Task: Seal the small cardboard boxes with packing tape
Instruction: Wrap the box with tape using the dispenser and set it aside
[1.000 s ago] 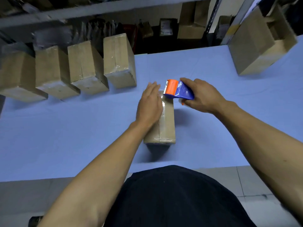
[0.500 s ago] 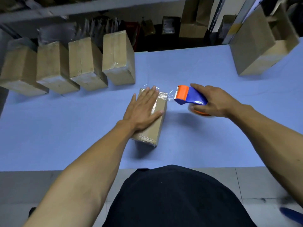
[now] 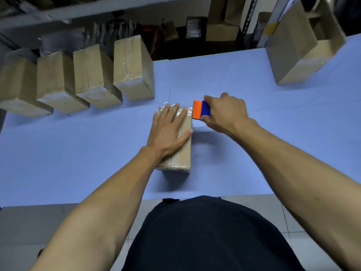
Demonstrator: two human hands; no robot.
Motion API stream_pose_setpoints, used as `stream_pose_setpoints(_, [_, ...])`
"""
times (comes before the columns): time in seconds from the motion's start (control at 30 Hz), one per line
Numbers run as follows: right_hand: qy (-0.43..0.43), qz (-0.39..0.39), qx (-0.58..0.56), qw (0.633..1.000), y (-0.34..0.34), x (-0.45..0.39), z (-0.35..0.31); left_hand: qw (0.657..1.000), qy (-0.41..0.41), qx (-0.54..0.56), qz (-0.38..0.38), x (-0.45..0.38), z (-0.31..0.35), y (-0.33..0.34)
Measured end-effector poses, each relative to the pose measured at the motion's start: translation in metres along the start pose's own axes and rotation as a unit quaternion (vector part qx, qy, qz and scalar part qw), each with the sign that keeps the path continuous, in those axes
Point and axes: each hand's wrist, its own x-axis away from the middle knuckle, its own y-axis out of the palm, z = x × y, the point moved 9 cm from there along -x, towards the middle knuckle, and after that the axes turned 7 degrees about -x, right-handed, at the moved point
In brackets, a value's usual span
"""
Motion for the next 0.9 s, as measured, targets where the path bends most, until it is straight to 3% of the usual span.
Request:
stream_pose_setpoints(0.17, [0.055,0.017,0.018,0.998,0.01,-0.006,-0.014,1.0,-0.019,-0.005,0.01,0.002,0.002,0.004])
stream_pose_setpoints(0.33, [0.126,-0.034,-0.109,0.985,0.058,0.0,0.005,0.999,-0.031,0.005,0.012,0.005,-0.003,0.005])
stream_pose_setpoints(0.47, [0.119,-0.023,-0.139,0.983,0.075,0.0,0.013,0.988,-0.038,0.144,0.037,0.005,-0.006,-0.005])
stream_pose_setpoints(0.57, [0.086,-0.024,-0.212,0.973,0.09,-0.001,0.009,0.958,-0.077,0.26,0.092,0.008,-0.018,-0.013])
stream_pose_setpoints(0.7, [0.029,0.007,-0.248,0.968,0.09,-0.001,0.001,0.903,-0.203,0.352,0.141,0.013,-0.044,-0.014])
stream_pose_setpoints(0.8, [0.109,0.074,-0.284,0.95,0.073,-0.002,0.013,0.831,-0.315,0.43,0.159,0.02,-0.064,-0.007])
stream_pose_setpoints(0.9, [0.153,0.088,-0.421,0.89,0.062,-0.002,0.007,0.806,-0.367,0.442,0.14,0.018,-0.072,-0.004])
